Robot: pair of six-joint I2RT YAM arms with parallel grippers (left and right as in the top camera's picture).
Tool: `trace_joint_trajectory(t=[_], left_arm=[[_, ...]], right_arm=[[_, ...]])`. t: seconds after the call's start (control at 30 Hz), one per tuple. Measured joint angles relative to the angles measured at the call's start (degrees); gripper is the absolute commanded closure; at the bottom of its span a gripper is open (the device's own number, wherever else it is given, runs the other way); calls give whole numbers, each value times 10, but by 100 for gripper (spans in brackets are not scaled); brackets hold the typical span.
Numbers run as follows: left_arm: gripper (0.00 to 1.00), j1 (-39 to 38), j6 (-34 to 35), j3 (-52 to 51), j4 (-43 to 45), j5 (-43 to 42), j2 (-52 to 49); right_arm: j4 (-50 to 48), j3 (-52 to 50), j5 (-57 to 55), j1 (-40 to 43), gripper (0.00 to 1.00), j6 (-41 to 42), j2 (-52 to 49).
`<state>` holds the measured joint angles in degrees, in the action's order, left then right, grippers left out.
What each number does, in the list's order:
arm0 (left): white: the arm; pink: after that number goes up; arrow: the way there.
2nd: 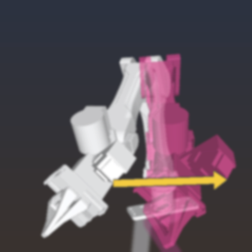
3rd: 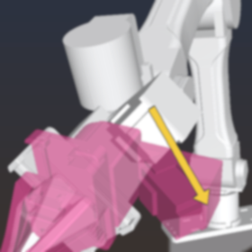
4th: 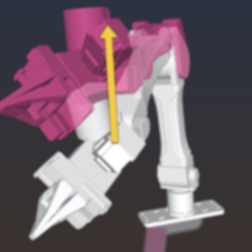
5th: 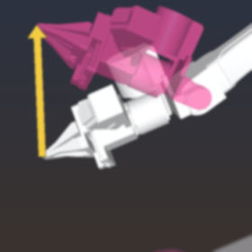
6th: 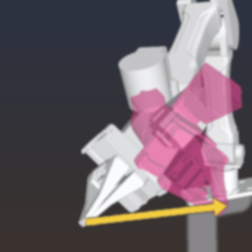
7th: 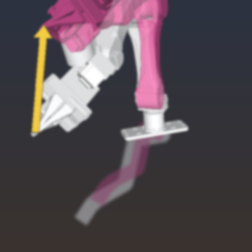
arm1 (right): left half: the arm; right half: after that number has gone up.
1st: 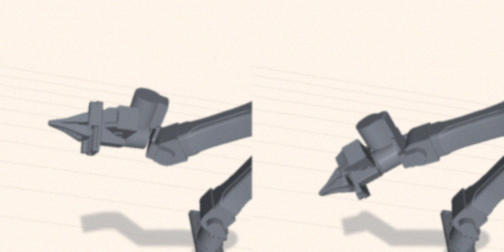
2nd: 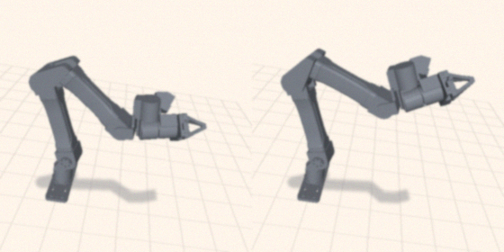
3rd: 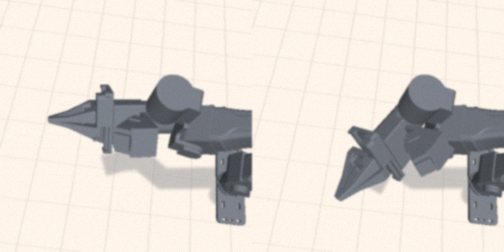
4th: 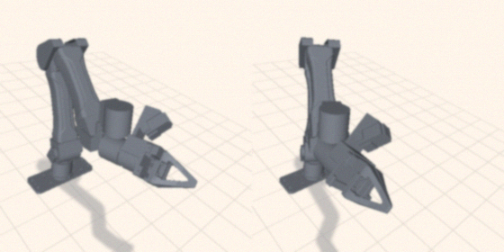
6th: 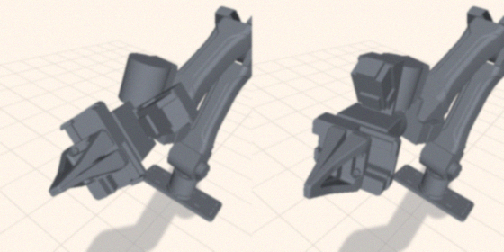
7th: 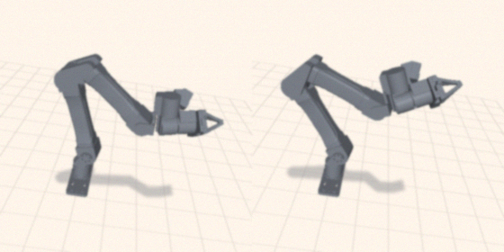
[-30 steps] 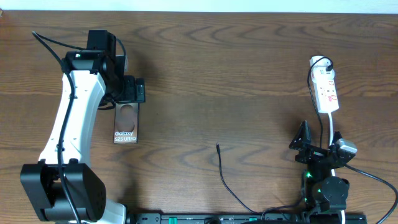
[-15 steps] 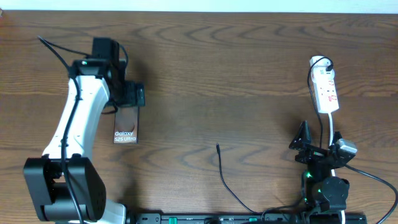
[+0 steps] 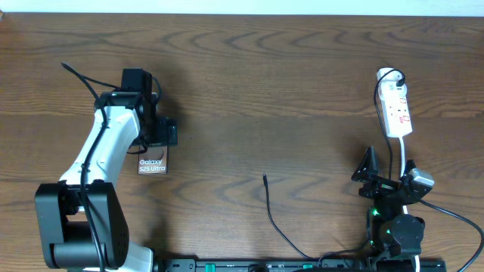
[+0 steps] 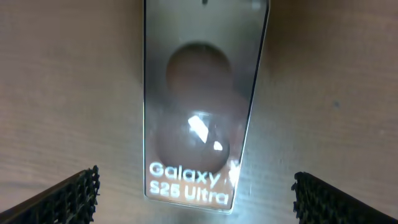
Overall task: Plug charger to phone and switch on socket
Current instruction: 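Lower the left gripper onto the phone's bottom edge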
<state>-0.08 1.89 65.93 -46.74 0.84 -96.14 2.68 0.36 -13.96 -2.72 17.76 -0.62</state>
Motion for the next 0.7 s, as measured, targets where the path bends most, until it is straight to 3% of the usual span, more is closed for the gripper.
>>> trace_joint_trajectory(t=[0.47,0.7], left_arm=[[2,1,0,-5,20,0,-3],[2,23,0,-5,30,-10,-60]], right_arm=[[0,0,0,0,1,0,0],[0,0,0,0,1,0,0]])
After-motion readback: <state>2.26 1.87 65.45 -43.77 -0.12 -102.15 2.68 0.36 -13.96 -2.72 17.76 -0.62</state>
